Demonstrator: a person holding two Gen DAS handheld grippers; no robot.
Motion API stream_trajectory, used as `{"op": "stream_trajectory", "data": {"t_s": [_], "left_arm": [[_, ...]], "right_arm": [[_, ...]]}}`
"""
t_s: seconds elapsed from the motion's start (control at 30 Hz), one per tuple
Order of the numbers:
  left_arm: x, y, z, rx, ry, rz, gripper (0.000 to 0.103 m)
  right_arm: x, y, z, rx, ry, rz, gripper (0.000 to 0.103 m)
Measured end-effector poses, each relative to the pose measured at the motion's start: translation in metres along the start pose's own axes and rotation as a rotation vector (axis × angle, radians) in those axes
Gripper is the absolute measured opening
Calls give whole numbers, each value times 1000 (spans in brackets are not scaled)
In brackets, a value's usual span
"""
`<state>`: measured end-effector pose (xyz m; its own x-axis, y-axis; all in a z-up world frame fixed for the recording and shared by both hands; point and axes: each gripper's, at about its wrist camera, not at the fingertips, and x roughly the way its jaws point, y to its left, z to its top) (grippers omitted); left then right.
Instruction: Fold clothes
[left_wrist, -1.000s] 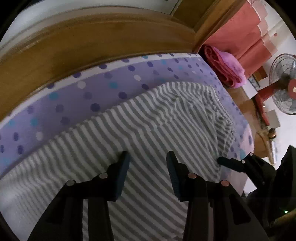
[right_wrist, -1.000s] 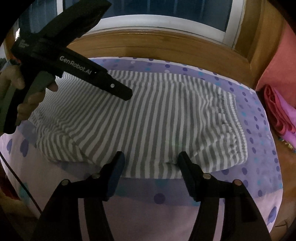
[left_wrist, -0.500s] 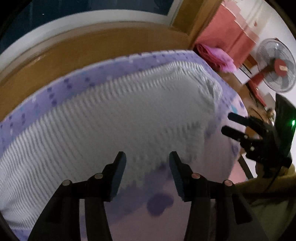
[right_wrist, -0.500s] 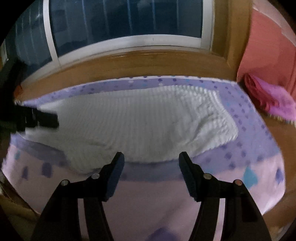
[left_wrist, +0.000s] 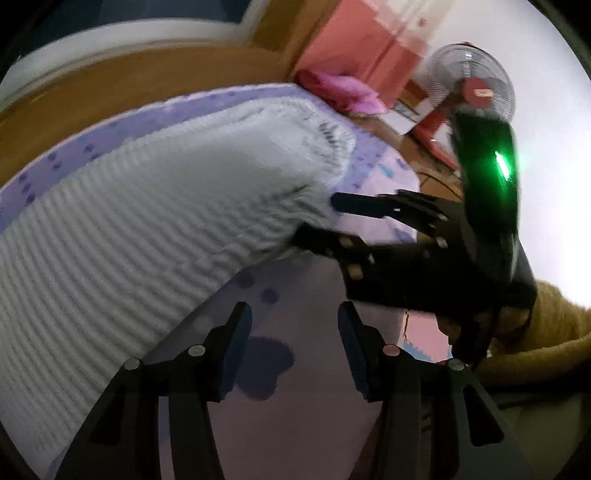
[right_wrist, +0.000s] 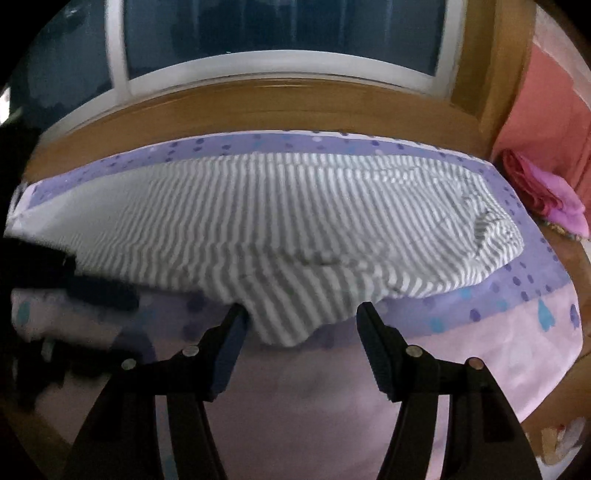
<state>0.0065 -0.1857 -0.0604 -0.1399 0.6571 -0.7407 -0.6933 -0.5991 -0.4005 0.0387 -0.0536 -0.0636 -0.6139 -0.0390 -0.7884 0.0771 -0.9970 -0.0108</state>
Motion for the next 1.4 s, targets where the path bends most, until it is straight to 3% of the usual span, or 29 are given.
{"op": "stream_trajectory", "data": {"t_s": [0.2, 0.37, 0.57, 0.9, 1.03, 1.23, 1.4], "left_arm": [[14, -2, 11, 25, -71, -66, 49], [27, -2, 21, 77, -103, -30, 49], [41, -2, 30, 125, -106, -31, 49], [66, -4, 45, 83, -70, -87, 51], [71, -11, 47, 29, -91, -73, 58], [78, -17, 52, -91, -158, -1, 58], [82, -37, 42, -146, -127, -10, 58]], "right_arm": [[-4, -37, 6, 199, 46, 107, 56], [10, -37, 16, 245, 76, 153, 55], [9, -33, 21, 227, 73, 164, 52], [-18, -42, 29, 207, 28, 215, 50], [-24, -88, 48, 206, -27, 187, 50], [51, -156, 75, 110, 70, 28, 50], [78, -168, 77, -40, 70, 8, 47]]}}
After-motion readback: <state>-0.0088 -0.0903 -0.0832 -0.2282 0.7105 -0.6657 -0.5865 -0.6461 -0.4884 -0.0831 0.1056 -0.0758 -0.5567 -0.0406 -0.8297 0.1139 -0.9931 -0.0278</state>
